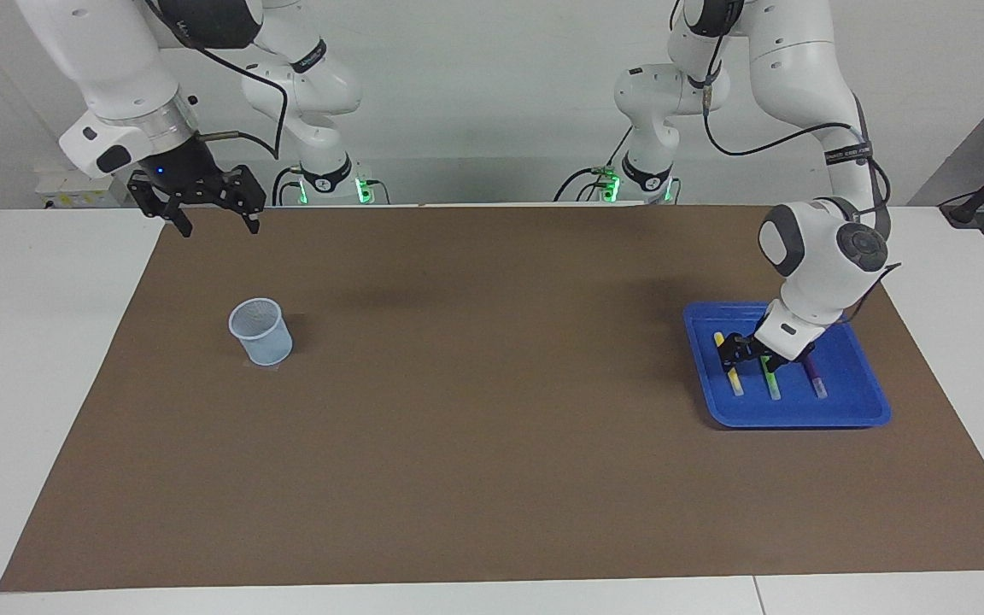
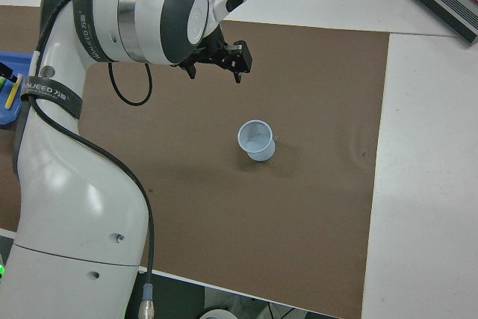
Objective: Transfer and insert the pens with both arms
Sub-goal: 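Reach the left gripper into the tray and grasp the yellow pen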
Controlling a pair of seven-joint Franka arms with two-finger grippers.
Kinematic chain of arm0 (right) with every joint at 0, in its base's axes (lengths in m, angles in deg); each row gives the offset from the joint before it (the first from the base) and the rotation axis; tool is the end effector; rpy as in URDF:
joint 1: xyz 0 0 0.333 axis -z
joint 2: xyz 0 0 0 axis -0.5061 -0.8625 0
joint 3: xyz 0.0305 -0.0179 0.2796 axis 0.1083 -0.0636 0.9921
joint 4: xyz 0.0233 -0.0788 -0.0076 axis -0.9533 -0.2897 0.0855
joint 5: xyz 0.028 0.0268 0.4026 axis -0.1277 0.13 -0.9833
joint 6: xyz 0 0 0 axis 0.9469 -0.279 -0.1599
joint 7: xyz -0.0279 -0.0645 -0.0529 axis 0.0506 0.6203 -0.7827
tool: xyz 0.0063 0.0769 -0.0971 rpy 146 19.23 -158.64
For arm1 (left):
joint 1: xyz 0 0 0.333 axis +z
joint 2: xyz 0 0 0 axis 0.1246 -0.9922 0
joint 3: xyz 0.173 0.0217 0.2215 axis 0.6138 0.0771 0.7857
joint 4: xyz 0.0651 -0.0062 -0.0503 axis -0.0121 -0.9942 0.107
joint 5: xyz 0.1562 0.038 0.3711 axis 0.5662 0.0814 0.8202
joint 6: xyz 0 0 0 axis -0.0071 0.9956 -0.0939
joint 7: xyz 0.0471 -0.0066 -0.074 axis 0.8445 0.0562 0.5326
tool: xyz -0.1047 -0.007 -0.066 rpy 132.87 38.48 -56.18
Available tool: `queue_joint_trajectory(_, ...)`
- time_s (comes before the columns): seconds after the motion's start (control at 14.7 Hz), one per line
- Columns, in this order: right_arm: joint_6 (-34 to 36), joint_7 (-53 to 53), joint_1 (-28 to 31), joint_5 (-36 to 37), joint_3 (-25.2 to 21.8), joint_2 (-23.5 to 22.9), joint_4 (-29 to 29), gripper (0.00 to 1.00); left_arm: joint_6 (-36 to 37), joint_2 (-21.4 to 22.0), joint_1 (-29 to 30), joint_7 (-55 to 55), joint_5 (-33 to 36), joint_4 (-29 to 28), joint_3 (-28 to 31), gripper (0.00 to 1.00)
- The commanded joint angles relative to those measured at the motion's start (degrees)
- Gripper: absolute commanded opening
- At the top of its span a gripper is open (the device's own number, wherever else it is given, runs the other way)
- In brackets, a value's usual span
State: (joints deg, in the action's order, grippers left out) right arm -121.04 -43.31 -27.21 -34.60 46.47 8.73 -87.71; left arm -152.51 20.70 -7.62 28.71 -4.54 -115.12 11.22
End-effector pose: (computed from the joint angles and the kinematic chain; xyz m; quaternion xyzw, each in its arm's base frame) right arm 0.5557 0.0068 0.5717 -0.9998 -0.0045 0.0141 0.0103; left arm 0.6105 0.0060 0.2666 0.9989 -0.0421 0.0025 0.0182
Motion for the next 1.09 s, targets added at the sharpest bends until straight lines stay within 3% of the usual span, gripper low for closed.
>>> queue_joint_trajectory(0.0, -0.45, -1.26, 0.41, 0.21, 0.23, 0.68, -0.84, 1.00, -4.21, -0.33, -0.15, -1.37, -1.10, -2.78, 0.06, 0.92)
queue_joint_trajectory(0.41, -0.45, -1.26, 0.41, 0.21, 0.23, 0.68, -0.84, 1.00, -4.92, -0.86, -0.42, -1.37, -1.10, -2.87, 0.06, 0.85)
queue_joint_trajectory(0.88, -0.45, -1.26, 0.41, 0.21, 0.23, 0.68, -0.84, 1.00, -10.88, -0.51, -0.86, -1.11, -1.10, -7.08, 0.06, 0.44)
queue_joint_trajectory(1.02, -0.45, -1.26, 0.41, 0.21, 0.23, 0.68, -0.84, 1.00, -11.86, -0.42, -0.86, -1.02, -1.10, -7.88, 0.06, 0.24)
